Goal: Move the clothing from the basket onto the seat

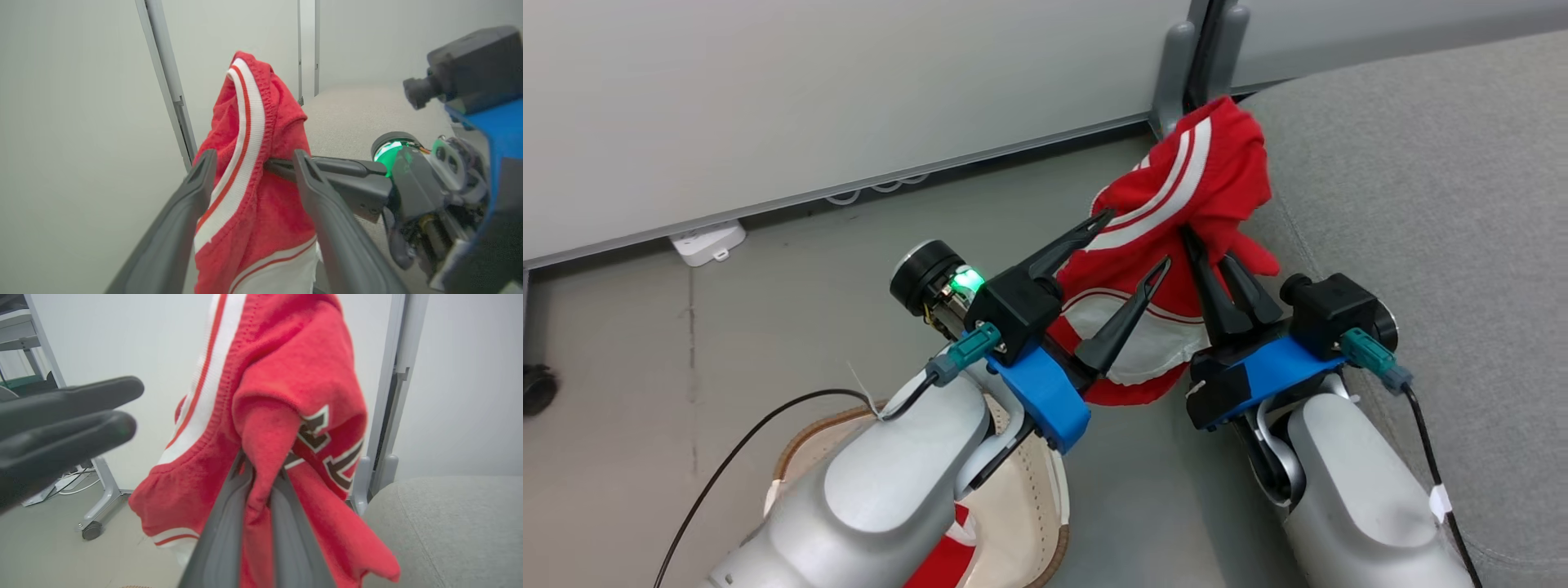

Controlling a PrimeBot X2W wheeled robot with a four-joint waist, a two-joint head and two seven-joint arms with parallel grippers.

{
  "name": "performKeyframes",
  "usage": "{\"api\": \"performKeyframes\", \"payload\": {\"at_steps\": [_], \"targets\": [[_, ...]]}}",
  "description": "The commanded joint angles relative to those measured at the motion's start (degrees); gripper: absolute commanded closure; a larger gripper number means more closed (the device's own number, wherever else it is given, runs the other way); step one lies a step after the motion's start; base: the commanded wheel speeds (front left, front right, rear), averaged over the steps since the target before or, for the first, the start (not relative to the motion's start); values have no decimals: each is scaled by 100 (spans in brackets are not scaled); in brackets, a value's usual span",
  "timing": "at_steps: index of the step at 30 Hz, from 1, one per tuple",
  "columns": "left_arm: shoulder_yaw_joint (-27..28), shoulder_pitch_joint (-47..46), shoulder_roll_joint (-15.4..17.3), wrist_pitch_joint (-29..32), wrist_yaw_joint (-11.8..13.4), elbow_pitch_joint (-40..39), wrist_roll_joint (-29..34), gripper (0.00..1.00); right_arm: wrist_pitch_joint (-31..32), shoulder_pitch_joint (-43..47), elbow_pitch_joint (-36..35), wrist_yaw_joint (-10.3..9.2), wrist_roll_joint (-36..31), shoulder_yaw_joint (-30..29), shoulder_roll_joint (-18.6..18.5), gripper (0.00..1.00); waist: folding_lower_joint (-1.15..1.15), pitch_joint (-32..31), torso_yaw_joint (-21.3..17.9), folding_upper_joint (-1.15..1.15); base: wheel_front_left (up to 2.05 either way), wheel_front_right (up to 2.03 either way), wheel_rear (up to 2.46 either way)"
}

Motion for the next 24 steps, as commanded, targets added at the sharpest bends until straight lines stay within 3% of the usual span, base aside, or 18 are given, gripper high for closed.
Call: {"api": "performKeyframes", "payload": {"at_steps": [1,13,24], "targets": [[-11,93,31,-6,-8,-22,29,0,-2,97,-71,-4,-32,-74,-8,100,0,69,-183,-1,0,0,0],[-262,229,110,66,11,-184,83,0,-3,542,-660,-4,-290,-1102,-3,100,0,304,-946,-1,0,0,0],[-469,242,135,156,-32,-300,146,0,-2,954,-1014,-4,-359,-1714,-3,100,0,571,-1380,-1,0,0,0]]}}
